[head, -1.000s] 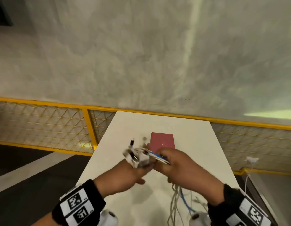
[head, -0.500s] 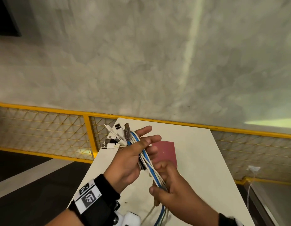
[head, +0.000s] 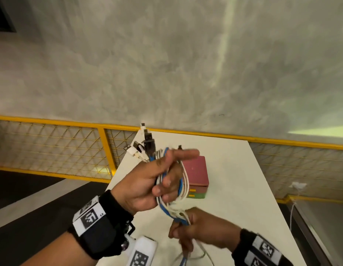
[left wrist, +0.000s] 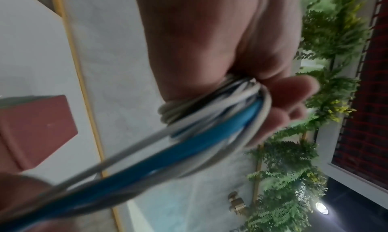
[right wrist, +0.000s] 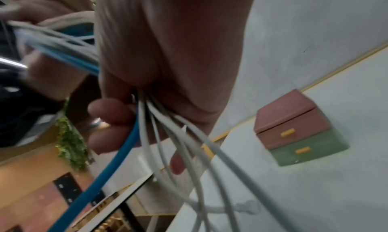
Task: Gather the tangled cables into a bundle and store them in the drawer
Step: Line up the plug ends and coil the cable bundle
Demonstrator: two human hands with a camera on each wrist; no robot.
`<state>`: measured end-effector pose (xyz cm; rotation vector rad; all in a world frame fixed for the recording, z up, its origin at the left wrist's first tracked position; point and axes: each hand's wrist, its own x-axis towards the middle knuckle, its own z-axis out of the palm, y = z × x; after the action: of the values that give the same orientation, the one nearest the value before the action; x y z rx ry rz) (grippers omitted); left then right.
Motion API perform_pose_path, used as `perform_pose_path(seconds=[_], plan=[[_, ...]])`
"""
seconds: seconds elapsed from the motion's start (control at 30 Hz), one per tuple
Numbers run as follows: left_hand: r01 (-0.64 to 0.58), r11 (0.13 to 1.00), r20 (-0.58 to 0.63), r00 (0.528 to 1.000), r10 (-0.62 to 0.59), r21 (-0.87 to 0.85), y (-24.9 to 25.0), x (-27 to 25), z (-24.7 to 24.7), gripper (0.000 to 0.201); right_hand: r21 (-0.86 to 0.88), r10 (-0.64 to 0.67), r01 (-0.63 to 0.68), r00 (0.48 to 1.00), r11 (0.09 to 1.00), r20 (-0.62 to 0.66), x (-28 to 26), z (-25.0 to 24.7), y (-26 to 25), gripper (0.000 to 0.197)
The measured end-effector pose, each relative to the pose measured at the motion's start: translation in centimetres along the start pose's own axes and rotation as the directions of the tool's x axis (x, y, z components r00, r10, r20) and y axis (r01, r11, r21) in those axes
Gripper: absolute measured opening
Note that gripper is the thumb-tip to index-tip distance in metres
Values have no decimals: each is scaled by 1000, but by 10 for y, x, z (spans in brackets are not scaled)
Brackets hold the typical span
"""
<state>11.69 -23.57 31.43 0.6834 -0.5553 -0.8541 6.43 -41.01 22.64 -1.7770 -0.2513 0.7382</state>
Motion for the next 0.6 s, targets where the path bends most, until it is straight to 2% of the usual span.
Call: perform_pose_path(seconds=[0.1,0.17,0.23,0.3,0.37,0.4,0.47,0.53,0.6], plan=[[224,967,157,957,-242,124,-9,-16,-2,51,-140,32,-48,992,989,-119,2,-20,2,23],[375,890,162,891,-423,261,-16,-23,-9,50,-265,25,-59,991,962,-131,3,-34,-5,25],[478,726,39,822,-568,495,-21,-23,-11,48,-407,19,-68,992,911,-122,6,-44,-16,23],[547,505,-171,773,-611,668,-29,-20,-14,45,-504,22,-95,989,858,-149,8,-50,-27,26],[632,342,-399,735,-549,695,-37,-17,-20,46,-512,27,-125,981,850,-194,9,-55,-32,22],[663,305,-489,727,-483,684,-41,-15,-25,43,-495,18,-123,977,860,-211,8,-57,-32,19],[657,322,-581,754,-308,682,-47,-11,-36,29,-449,-9,-112,966,886,-258,7,-56,-35,7],[556,371,-553,824,-124,744,-51,-6,-45,20,-394,-48,-82,950,915,-309,7,-53,-37,6],[448,432,-510,860,32,783,-55,2,-49,14,-348,-96,-39,927,937,-363,9,-50,-38,6]])
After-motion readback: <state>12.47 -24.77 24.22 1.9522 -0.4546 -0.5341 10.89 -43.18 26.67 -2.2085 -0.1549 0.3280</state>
